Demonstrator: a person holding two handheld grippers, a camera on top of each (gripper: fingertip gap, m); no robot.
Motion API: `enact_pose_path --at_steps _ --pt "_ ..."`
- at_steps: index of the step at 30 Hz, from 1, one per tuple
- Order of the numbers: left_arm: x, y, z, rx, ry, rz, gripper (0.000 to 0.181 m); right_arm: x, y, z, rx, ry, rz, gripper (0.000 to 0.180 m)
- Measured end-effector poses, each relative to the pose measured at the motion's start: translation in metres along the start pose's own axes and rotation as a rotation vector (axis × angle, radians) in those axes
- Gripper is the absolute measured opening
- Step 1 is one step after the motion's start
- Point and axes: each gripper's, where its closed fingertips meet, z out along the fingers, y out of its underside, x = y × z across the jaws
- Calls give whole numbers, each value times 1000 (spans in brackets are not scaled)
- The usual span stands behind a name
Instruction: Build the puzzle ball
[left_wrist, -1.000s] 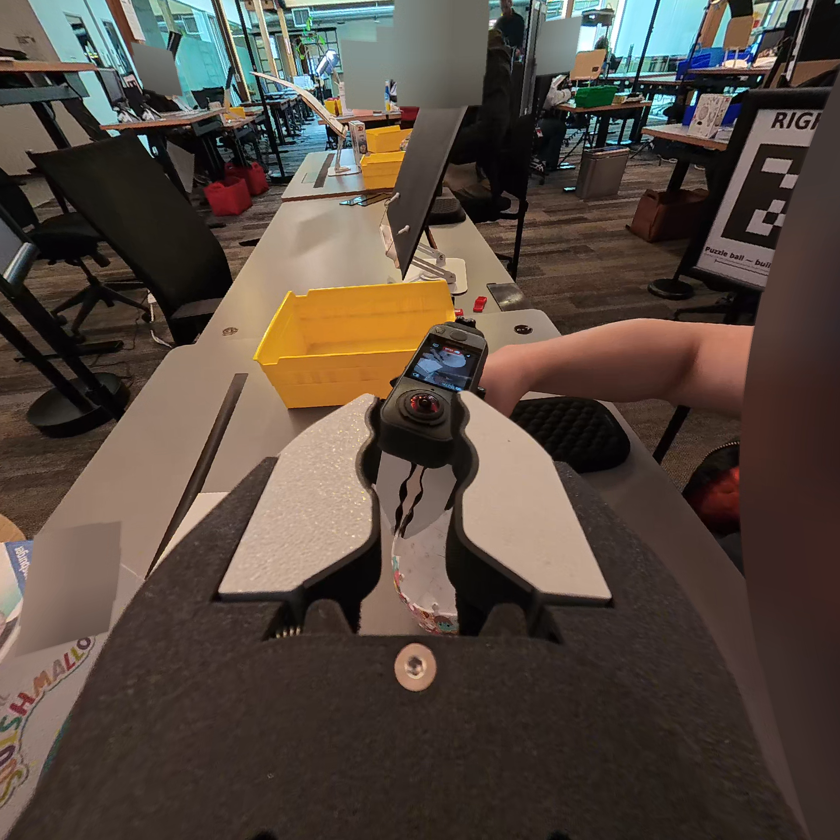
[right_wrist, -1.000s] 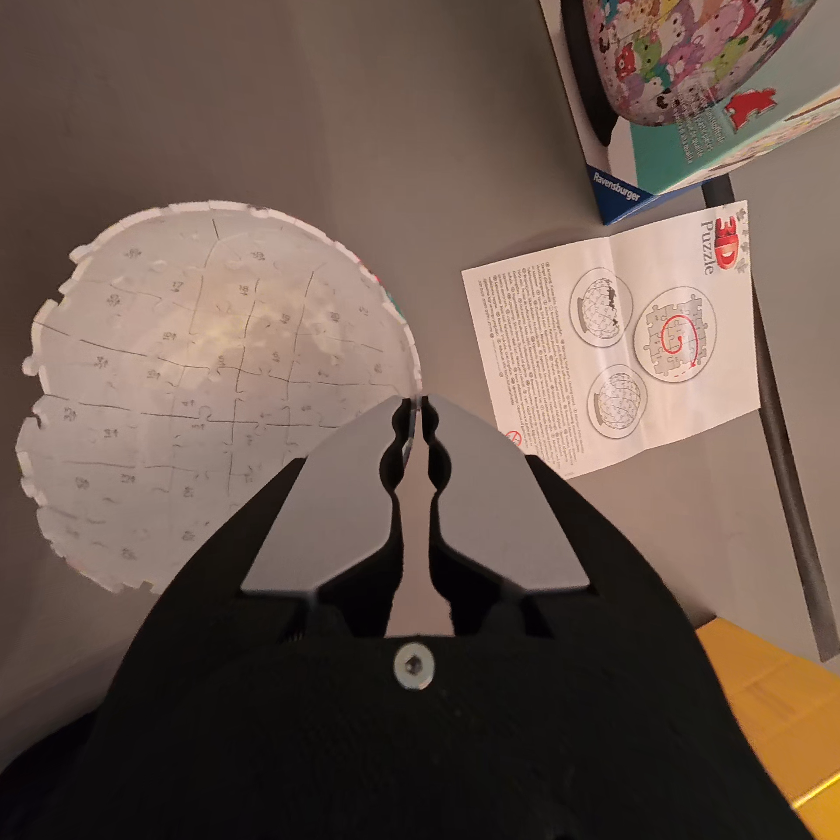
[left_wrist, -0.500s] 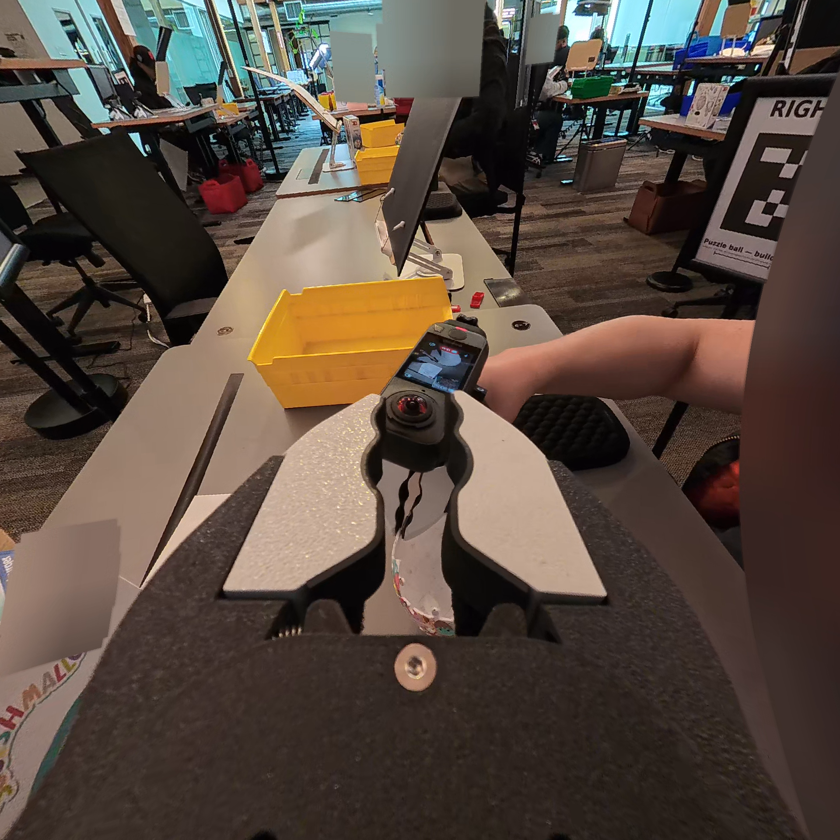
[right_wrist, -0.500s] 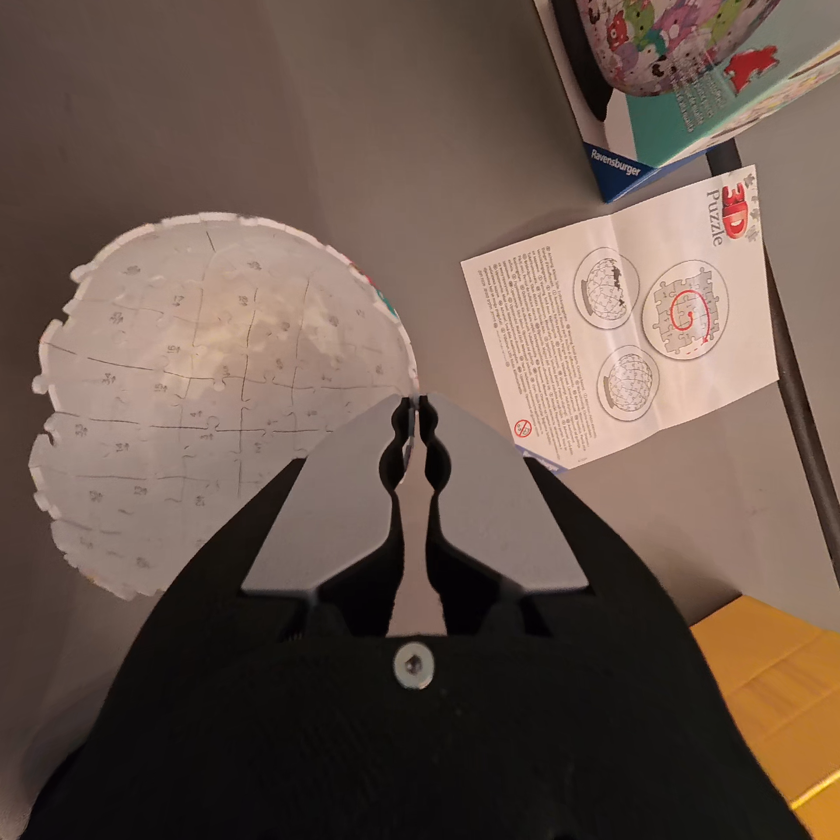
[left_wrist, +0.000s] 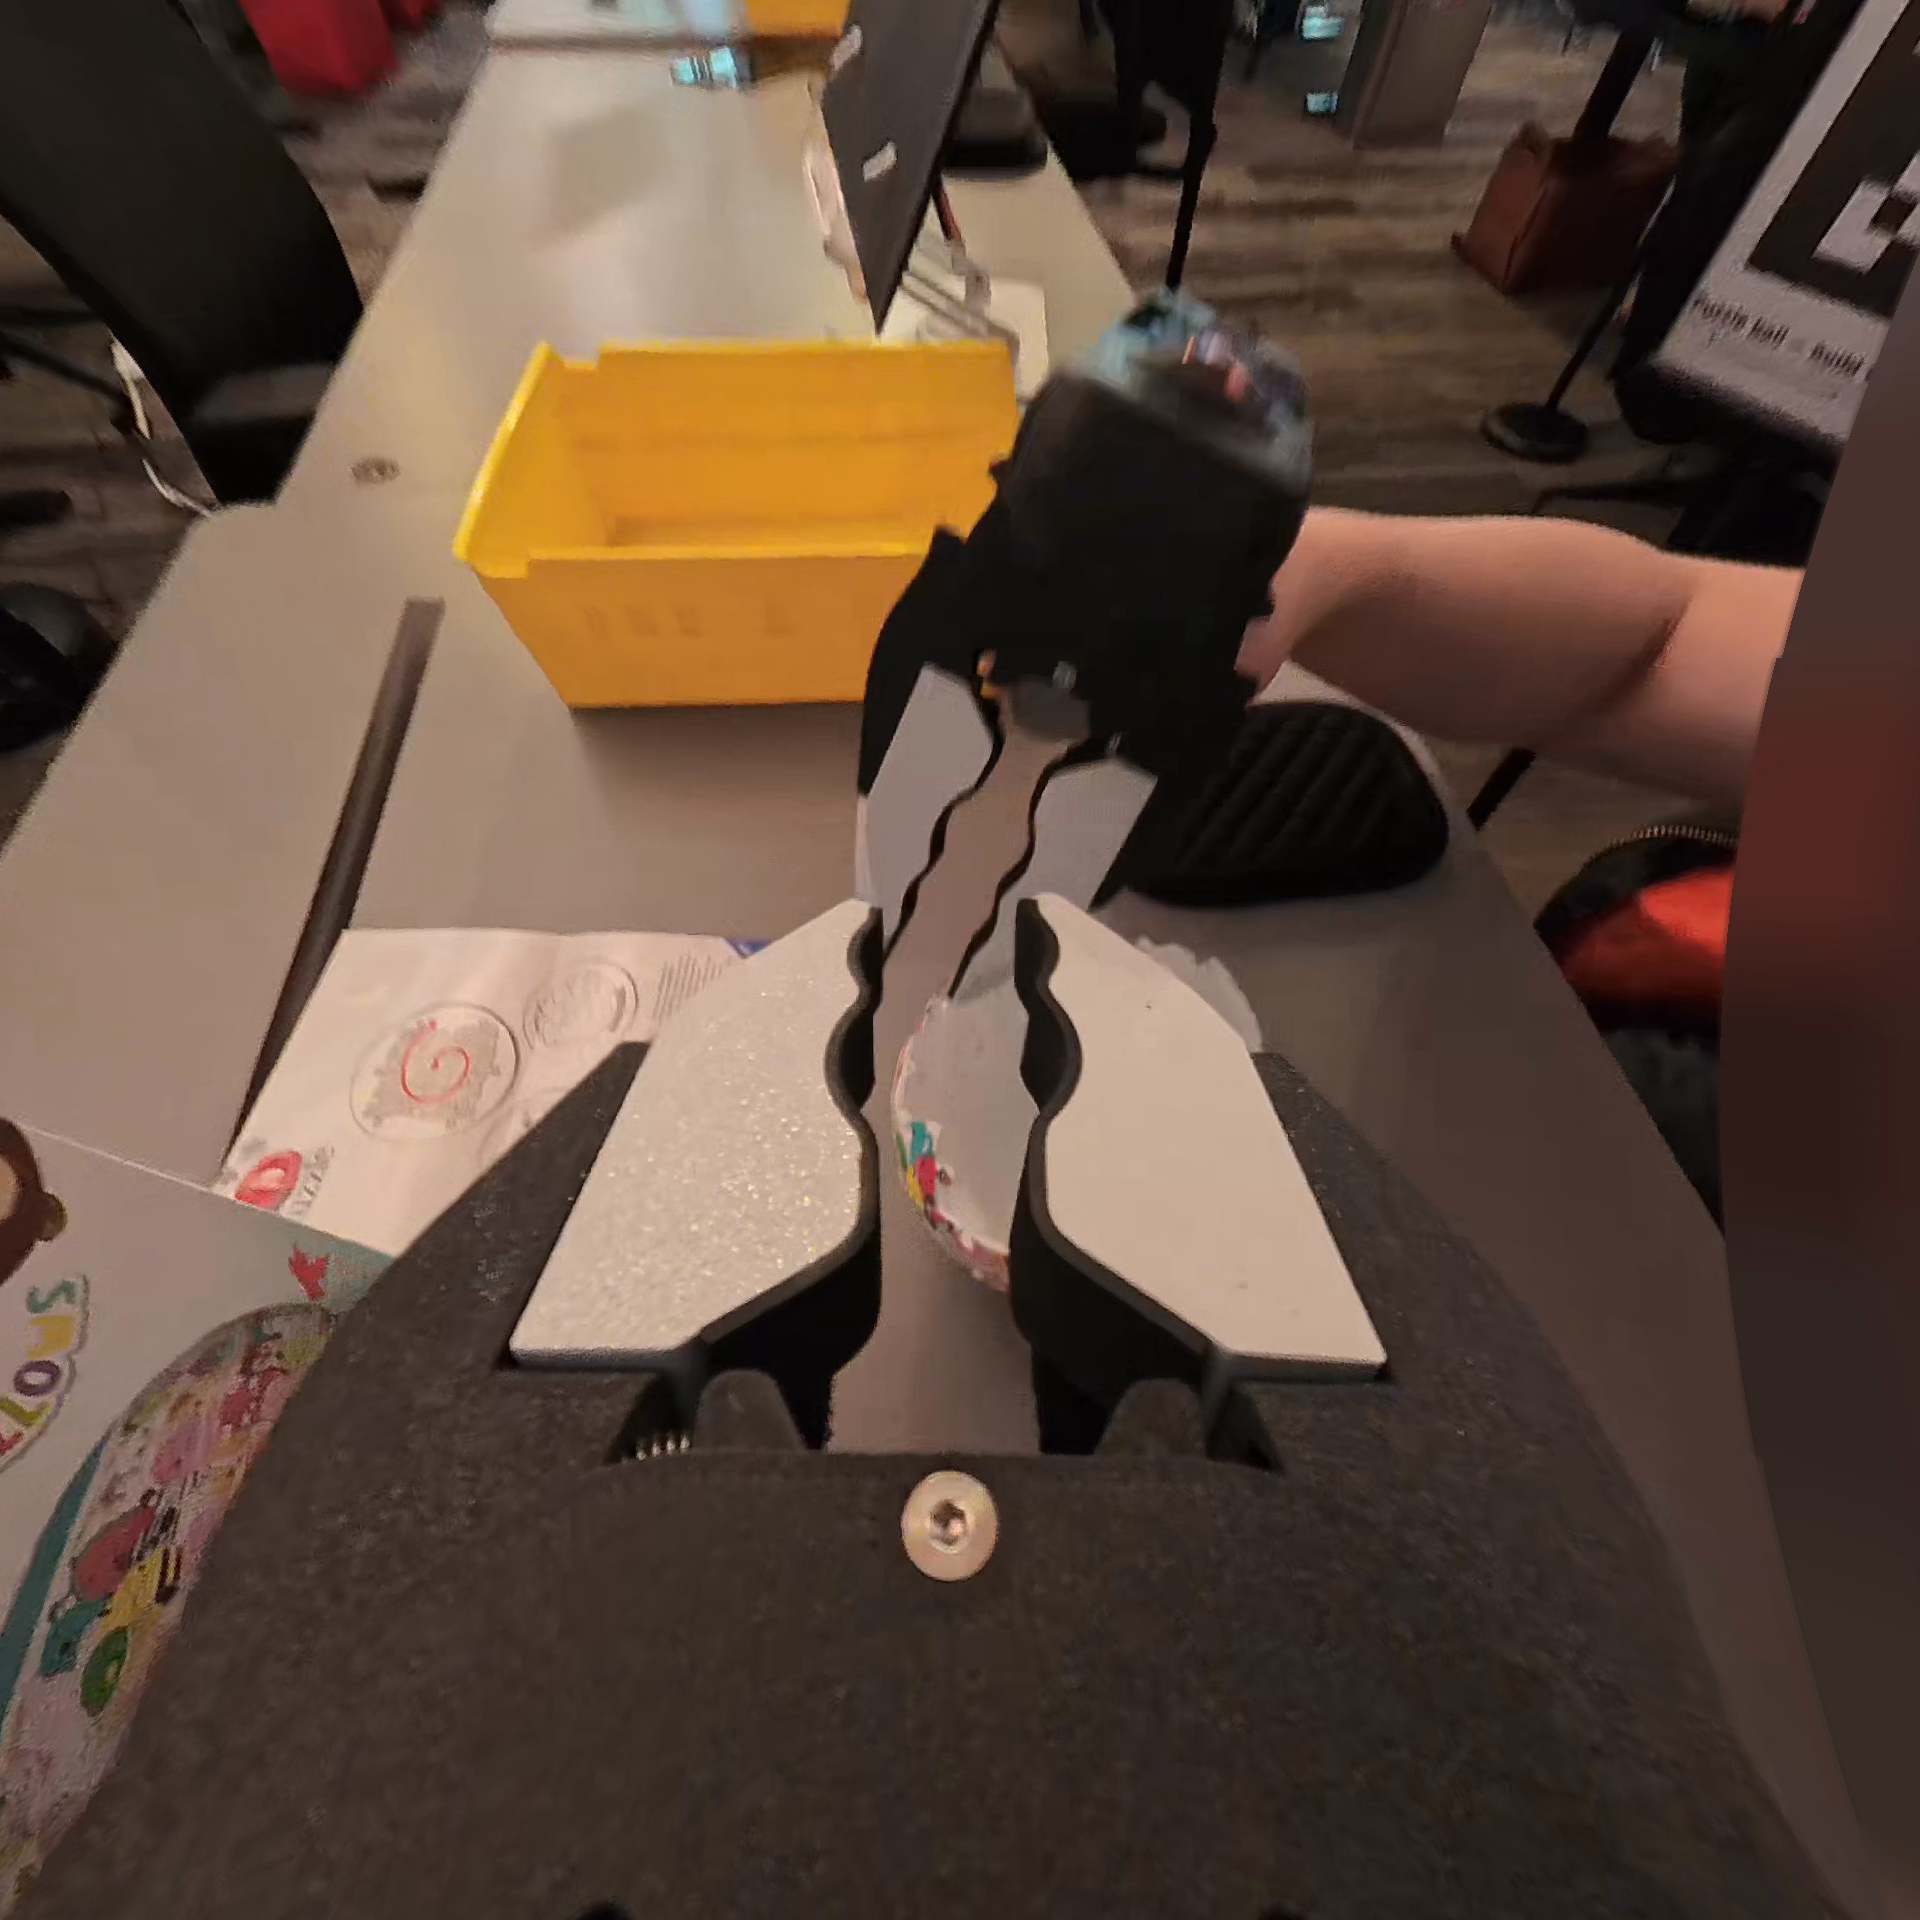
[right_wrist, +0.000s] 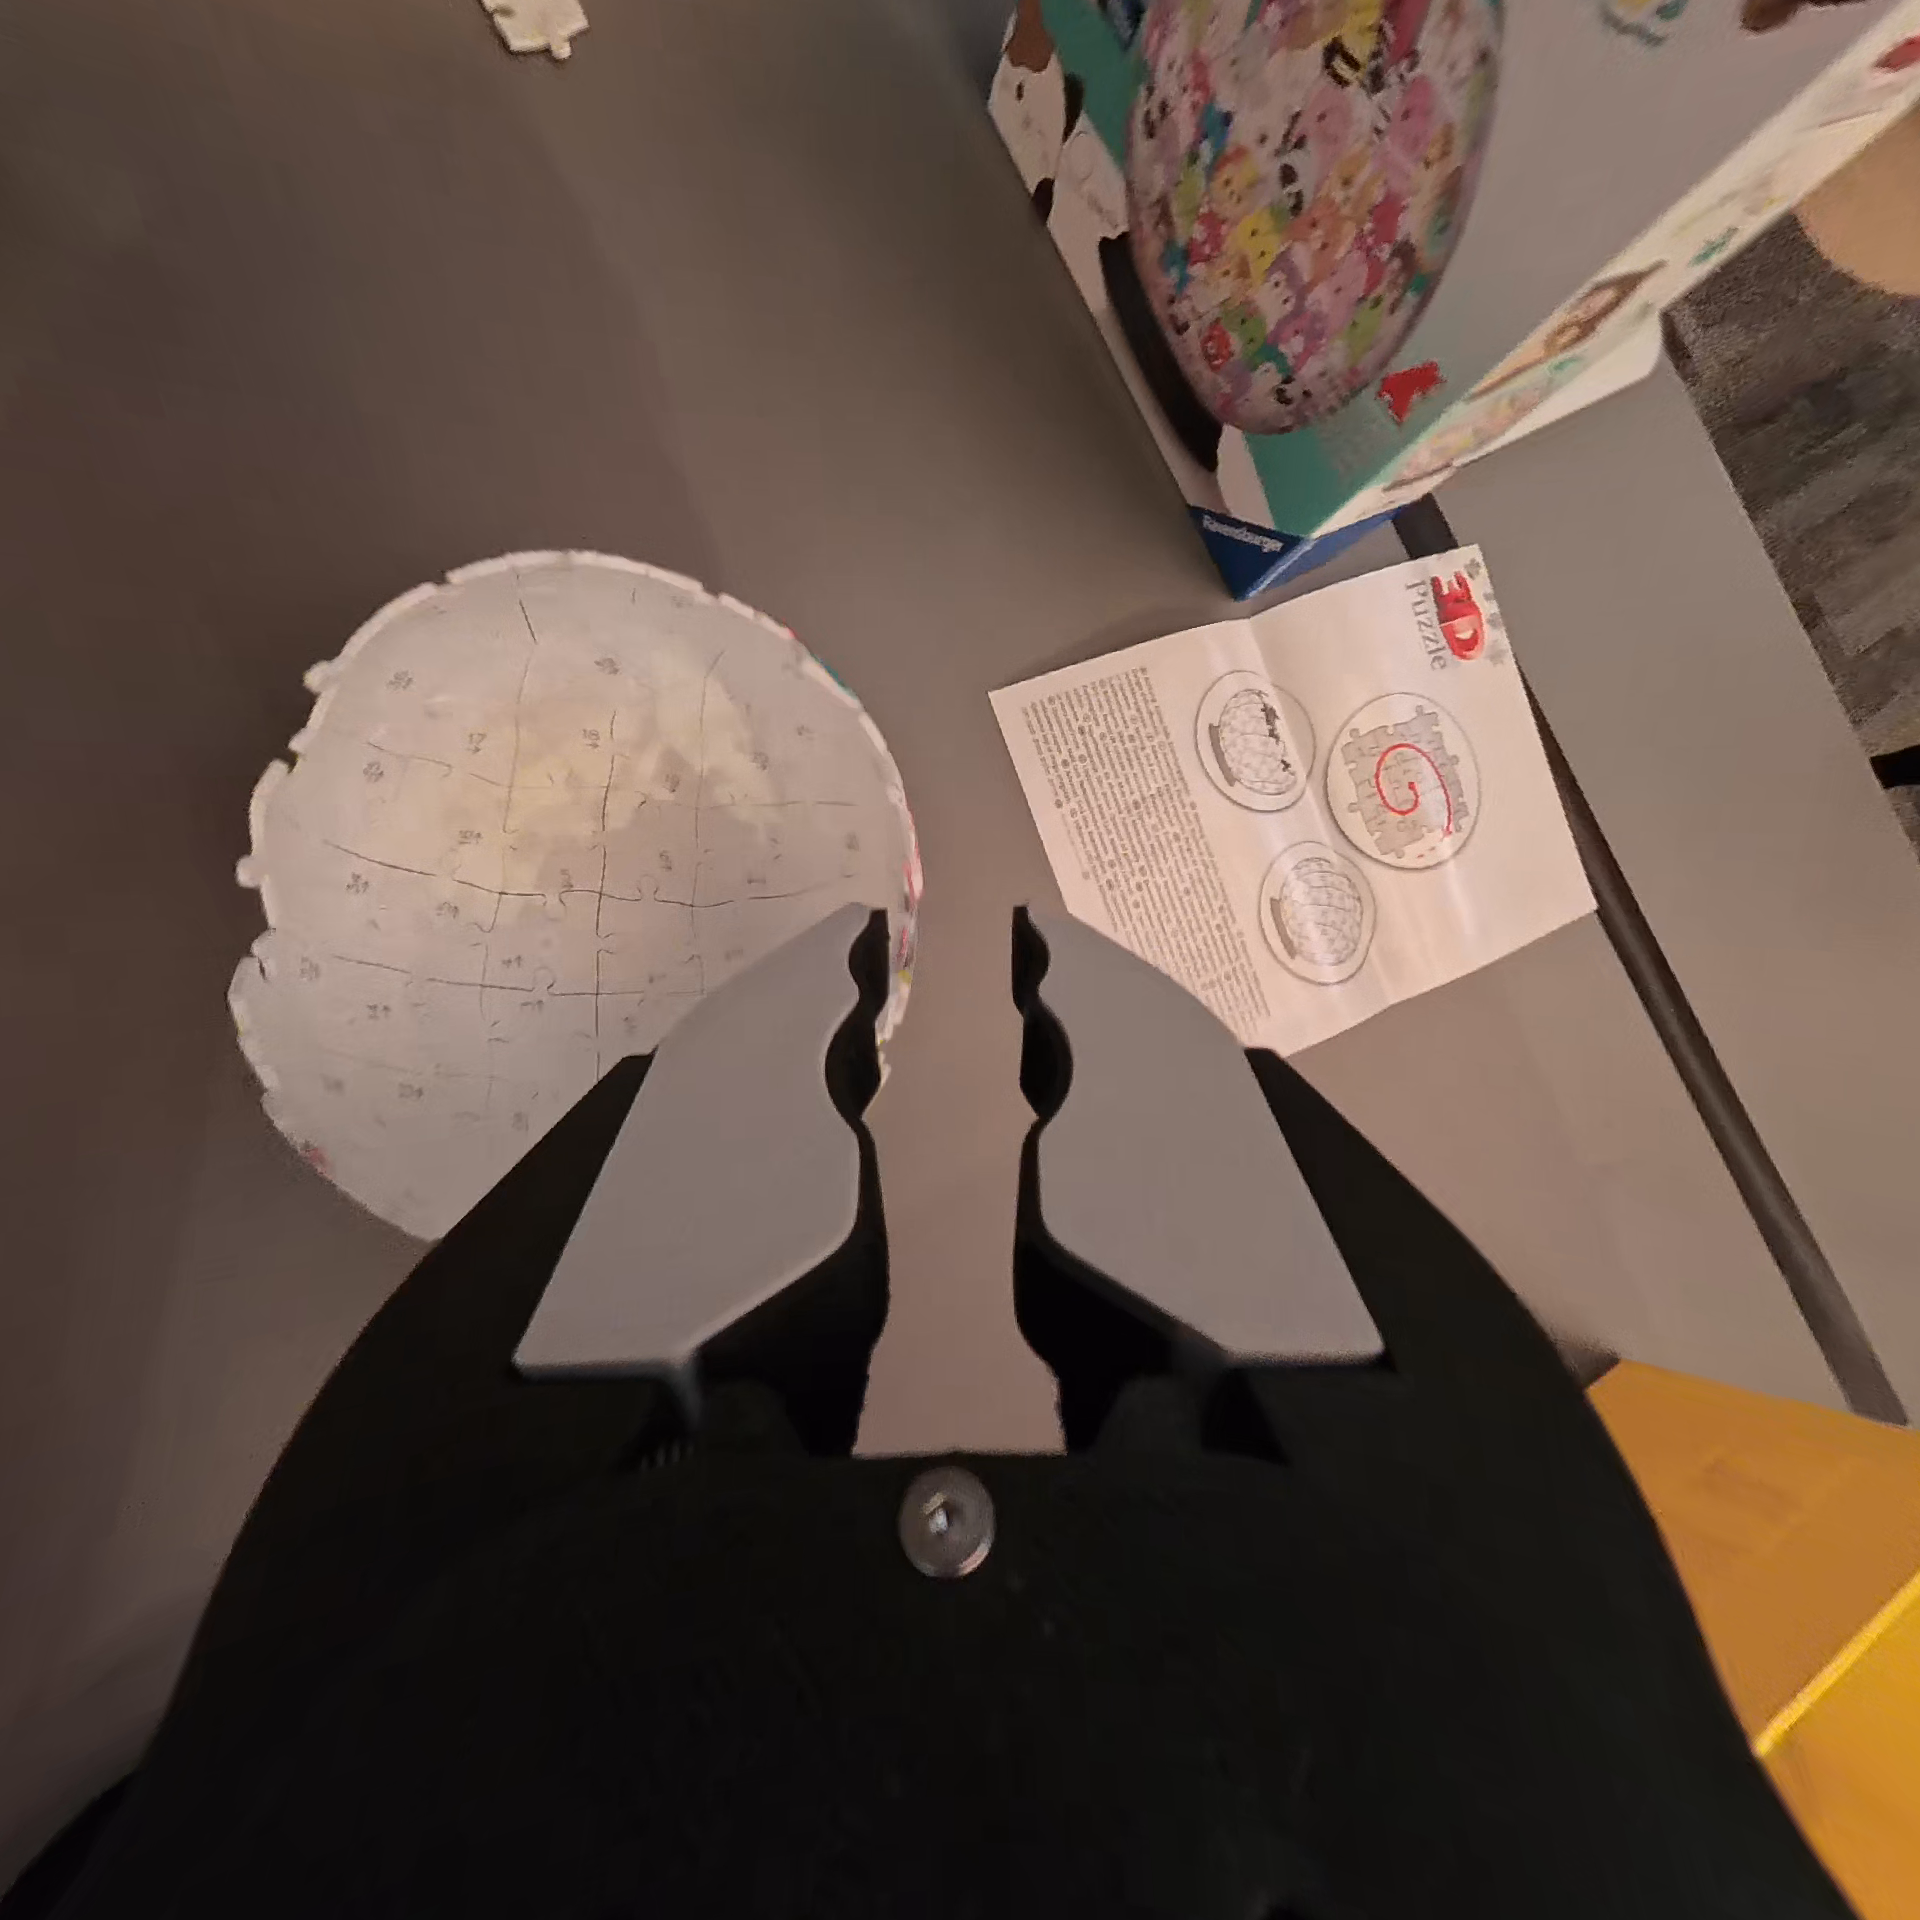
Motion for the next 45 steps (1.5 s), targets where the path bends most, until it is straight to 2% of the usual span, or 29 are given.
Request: enact_pose_path --at_steps 7,12,17,29,42,45 --pt "-19 44 29 -166 54 -58 36 -3 5 7 126 -56 106 23" --pt "-15 68 45 -260 174 -147 33 -5 9 12 102 -39 77 22" --pt "-23 88 60 -324 192 -168 26 -6 9 15 115 -57 91 15" --pt "-20 103 81 -459 148 -53 28 -7 10 19 114 -56 92 6" --pt "-17 99 78 -441 179 -91 6 -5 11 20 112 -44 104 4" --pt "-16 98 79 -438 178 -93 6 -5 11 20 113 -43 108 4"
